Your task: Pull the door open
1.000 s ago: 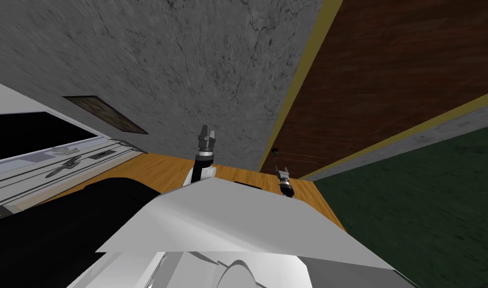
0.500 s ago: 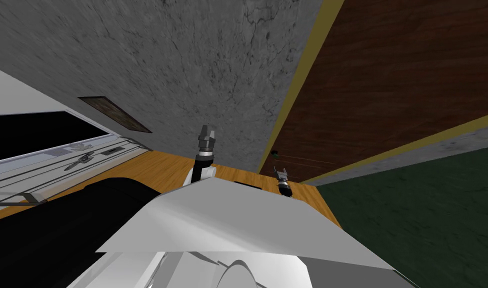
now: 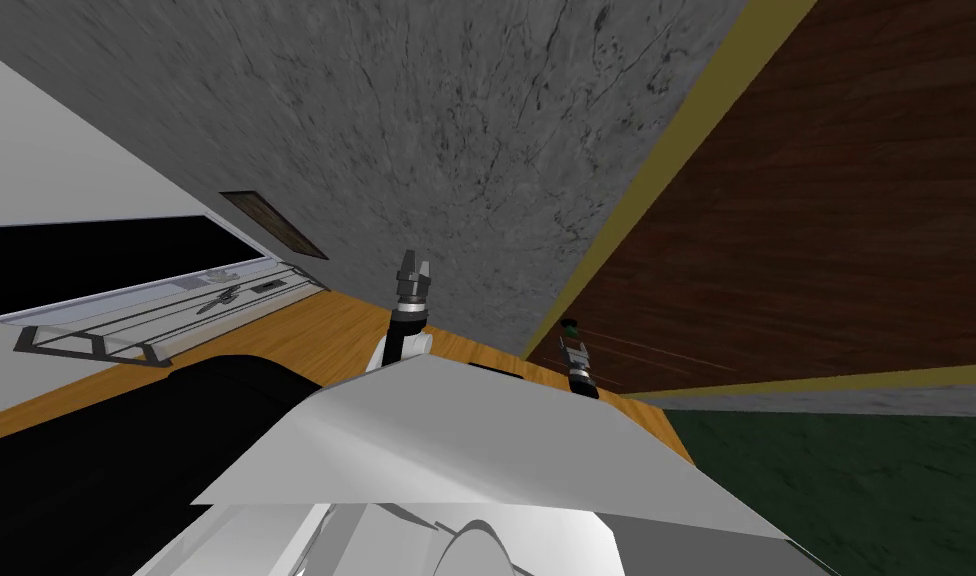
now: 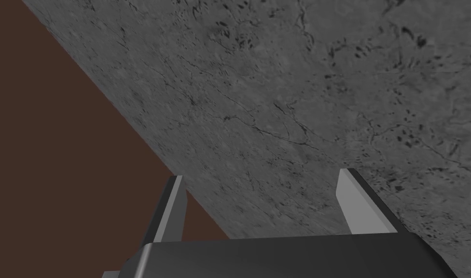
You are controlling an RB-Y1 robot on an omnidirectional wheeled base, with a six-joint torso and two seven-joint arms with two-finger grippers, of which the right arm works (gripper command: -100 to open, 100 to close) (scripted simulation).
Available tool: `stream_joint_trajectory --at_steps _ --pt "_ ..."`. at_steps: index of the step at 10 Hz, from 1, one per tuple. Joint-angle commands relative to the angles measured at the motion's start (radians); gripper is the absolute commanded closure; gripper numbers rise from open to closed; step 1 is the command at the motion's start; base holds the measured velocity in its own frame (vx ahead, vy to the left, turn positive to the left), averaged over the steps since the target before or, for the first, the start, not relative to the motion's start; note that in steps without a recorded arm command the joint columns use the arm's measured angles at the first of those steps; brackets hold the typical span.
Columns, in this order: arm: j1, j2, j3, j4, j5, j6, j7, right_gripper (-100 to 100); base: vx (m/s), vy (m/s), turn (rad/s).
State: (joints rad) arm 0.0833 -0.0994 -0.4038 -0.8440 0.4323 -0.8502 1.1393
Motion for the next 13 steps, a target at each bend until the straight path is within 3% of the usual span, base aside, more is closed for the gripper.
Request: stream_joint_trajectory --at_steps 1,2,5,6,11,13 --pt "-0.006 -0.017 -0.024 0.028 -0.016 -0.015 0.000 -100 0.157 -0.003 0.157" --pt "-0.010 -0.029 -0.043 0.046 -0.028 -0.022 -0.001 -100 0.179 -0.003 0.249" --pt "-0.008 -0.030 -0.043 0.039 -0.029 -0.015 -0.006 -100 0.073 -0.023 0.028" --pt "-0.008 -0.030 -0.043 0.039 -0.029 -0.015 -0.006 100 -0.001 -0.003 -0.014" --pt "-0.008 -0.030 -0.043 0.039 -0.029 -0.015 -0.006 100 -0.003 0.000 0.001" --pt "-0.009 -0.034 -0.040 0.041 -0.044 -0.013 -0.049 100 -0.020 -0.011 0.047"
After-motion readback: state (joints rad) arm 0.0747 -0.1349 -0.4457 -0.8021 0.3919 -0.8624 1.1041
